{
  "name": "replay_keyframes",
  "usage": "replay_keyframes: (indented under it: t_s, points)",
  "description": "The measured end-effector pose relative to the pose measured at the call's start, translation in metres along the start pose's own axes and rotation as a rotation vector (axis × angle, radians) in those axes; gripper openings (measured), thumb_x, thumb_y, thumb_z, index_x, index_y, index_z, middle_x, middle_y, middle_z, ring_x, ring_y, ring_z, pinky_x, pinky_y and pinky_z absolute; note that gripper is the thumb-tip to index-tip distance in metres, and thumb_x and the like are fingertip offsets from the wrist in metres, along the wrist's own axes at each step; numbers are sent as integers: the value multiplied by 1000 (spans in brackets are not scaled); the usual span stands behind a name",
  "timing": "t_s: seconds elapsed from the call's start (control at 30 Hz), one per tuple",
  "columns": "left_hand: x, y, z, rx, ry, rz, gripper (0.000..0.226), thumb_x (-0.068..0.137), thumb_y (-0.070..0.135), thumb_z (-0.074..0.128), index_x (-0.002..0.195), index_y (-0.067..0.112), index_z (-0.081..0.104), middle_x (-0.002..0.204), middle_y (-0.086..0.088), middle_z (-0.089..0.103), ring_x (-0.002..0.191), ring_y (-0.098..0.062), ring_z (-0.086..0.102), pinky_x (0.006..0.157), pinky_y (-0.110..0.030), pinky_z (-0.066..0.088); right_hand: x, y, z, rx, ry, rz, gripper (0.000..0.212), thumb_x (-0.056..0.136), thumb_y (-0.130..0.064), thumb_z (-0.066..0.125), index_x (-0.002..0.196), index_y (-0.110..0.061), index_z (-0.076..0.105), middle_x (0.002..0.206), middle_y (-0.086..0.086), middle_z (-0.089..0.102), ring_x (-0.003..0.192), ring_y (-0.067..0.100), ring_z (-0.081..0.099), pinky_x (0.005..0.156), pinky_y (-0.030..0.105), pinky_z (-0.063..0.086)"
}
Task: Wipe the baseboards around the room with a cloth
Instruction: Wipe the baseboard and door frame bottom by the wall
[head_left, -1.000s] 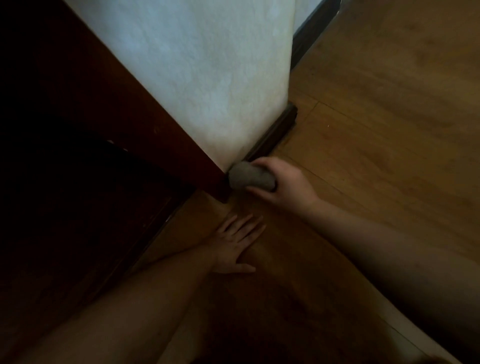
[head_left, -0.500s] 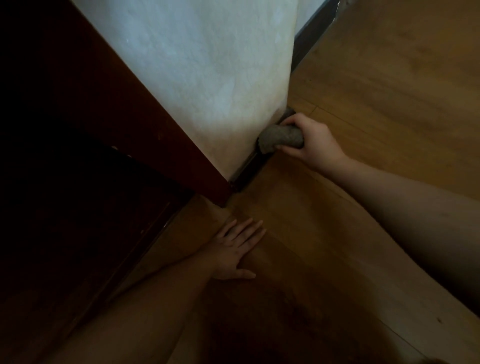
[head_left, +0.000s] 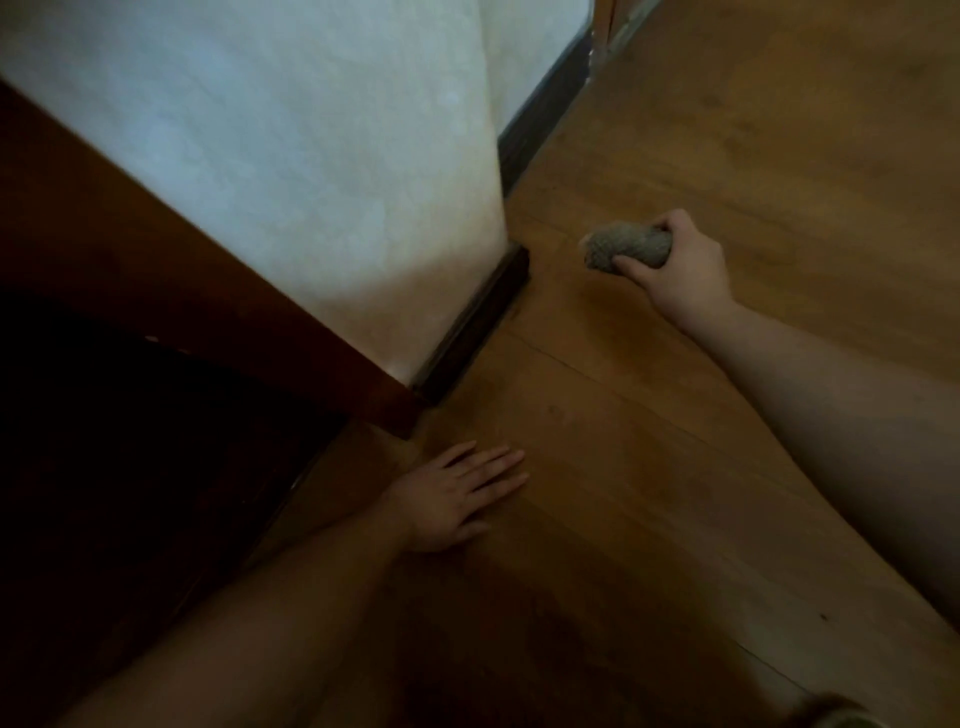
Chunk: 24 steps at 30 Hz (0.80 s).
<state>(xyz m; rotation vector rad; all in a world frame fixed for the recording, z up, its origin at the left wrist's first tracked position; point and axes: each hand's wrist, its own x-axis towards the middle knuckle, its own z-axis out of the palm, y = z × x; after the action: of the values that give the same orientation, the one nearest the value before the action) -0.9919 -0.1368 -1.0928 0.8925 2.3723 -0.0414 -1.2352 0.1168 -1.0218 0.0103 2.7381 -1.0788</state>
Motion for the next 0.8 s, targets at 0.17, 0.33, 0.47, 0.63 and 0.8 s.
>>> replay_keyframes:
  t_s: [0.17,0.33,0.47,0.63,0.8]
  points:
    - [50,-12,-43,-37,128,-128,67,105,54,23,157,33,-14,160,6,-29,146,-10,-26,118,-36,-14,-36,43,-14,57,-29,120,53,87,-39,73,129,-18,48,129,9,56,114,29,57,95,39,50]
    - [95,-19,-81,-77,158,-284,58,104,57,10,158,39,-2,165,5,-19,151,-14,-19,120,-37,-13,-58,71,-30,62,-14,172,55,87,-38,73,132,-19,49,132,8,57,116,27,56,95,36,49]
    - [108,-19,-99,-46,248,-368,54,105,52,8,157,37,13,168,0,-4,153,-18,-9,121,-38,-8,-65,80,-38,98,18,147,53,85,-36,75,131,-20,52,130,7,58,116,25,57,94,33,48]
    - [118,-26,-102,-37,285,-418,52,106,49,14,157,36,17,168,-1,5,154,-20,0,123,-39,-2,-58,77,-32,135,37,109,54,86,-36,75,132,-20,52,131,5,58,115,24,57,93,30,49]
    - [127,-37,-93,-92,295,-434,58,107,47,25,158,34,0,168,0,-1,154,-18,-1,122,-37,0,-40,69,-23,161,16,85,53,84,-39,76,129,-23,53,128,3,60,113,22,58,96,35,51]
